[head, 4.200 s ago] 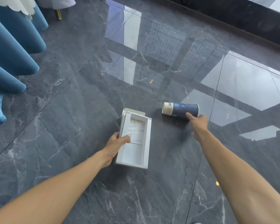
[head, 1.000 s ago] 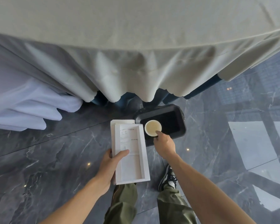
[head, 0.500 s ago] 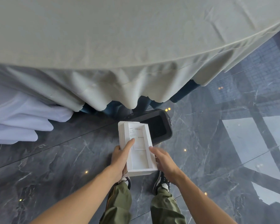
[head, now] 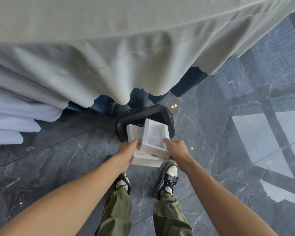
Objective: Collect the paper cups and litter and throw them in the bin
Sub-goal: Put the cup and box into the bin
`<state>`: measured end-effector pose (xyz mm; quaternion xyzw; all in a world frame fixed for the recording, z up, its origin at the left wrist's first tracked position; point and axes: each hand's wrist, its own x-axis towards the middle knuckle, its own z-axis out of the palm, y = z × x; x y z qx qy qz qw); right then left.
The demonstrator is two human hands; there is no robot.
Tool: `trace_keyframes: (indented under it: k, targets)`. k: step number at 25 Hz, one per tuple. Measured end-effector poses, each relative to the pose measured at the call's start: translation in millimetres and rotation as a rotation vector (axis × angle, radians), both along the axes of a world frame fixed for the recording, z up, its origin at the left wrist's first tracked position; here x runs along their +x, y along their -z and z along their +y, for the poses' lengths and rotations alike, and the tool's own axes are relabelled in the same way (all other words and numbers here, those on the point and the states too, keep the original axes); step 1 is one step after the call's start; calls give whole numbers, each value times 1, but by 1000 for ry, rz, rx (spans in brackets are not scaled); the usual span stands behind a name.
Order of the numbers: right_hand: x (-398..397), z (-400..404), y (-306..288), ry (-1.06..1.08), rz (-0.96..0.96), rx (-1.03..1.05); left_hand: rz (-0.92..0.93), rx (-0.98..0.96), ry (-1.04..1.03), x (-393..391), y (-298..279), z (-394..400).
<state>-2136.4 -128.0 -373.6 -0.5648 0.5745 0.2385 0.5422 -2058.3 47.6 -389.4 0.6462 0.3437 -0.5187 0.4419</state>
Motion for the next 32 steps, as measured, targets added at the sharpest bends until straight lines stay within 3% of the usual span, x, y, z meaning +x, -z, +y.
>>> trace_keyframes:
  k: [6, 10, 15, 25, 29, 32]
  targets:
    - [23, -12, 15, 2, 68, 80, 71, -21, -110, 8, 18, 15]
    - [28, -17, 28, -7, 81, 20, 89, -38, -165, 14, 23, 15]
    - [23, -21, 33, -26, 71, -7, -26, 23, -322, 19, 30, 13]
    - [3, -8, 20, -100, 66, 61, -146, -25, -307, 14, 23, 13]
    - [1, 5, 16, 54, -99, 266, -121, -103, -289, 11, 16, -3]
    - [3, 10, 17, 200, -154, 201, -39, -201, -272, 9, 10, -9]
